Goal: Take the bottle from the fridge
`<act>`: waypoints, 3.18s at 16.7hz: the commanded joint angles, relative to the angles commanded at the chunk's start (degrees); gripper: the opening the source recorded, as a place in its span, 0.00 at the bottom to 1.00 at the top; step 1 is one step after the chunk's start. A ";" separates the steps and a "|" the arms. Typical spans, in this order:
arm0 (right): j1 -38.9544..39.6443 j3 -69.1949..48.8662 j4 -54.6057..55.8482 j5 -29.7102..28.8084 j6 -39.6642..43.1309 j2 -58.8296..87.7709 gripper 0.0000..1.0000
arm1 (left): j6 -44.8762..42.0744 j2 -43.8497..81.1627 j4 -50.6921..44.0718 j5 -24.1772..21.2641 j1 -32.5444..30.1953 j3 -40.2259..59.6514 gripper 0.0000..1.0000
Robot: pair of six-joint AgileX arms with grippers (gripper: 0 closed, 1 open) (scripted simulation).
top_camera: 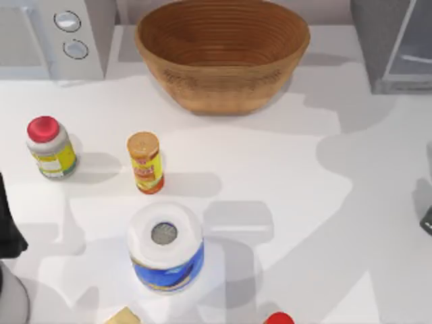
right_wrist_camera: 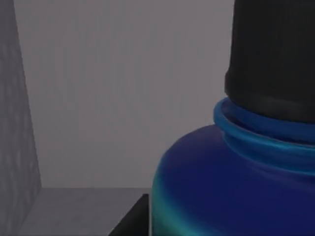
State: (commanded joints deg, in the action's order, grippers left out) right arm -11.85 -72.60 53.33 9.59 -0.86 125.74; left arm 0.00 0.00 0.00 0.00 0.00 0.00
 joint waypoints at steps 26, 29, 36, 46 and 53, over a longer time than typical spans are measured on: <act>1.39 37.45 -5.79 -0.58 0.56 -44.28 0.00 | 0.00 0.00 0.00 0.00 0.00 0.00 1.00; 3.39 45.19 -15.98 -2.40 0.54 -61.90 0.00 | 0.00 0.00 0.00 0.00 0.00 0.00 1.00; 8.47 63.54 -40.36 -6.79 0.46 -104.05 0.00 | 0.00 0.00 0.00 0.00 0.00 0.00 1.00; 11.85 72.60 -53.33 -9.59 0.86 -125.74 0.00 | 0.00 0.00 0.00 0.00 0.00 0.00 1.00; 15.90 69.06 -47.48 -11.30 1.62 -120.87 0.00 | 0.00 0.00 0.00 0.00 0.00 0.00 1.00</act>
State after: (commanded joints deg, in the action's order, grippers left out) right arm 4.05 -3.54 5.85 -1.71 0.76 4.87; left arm 0.00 0.00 0.00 0.00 0.00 0.00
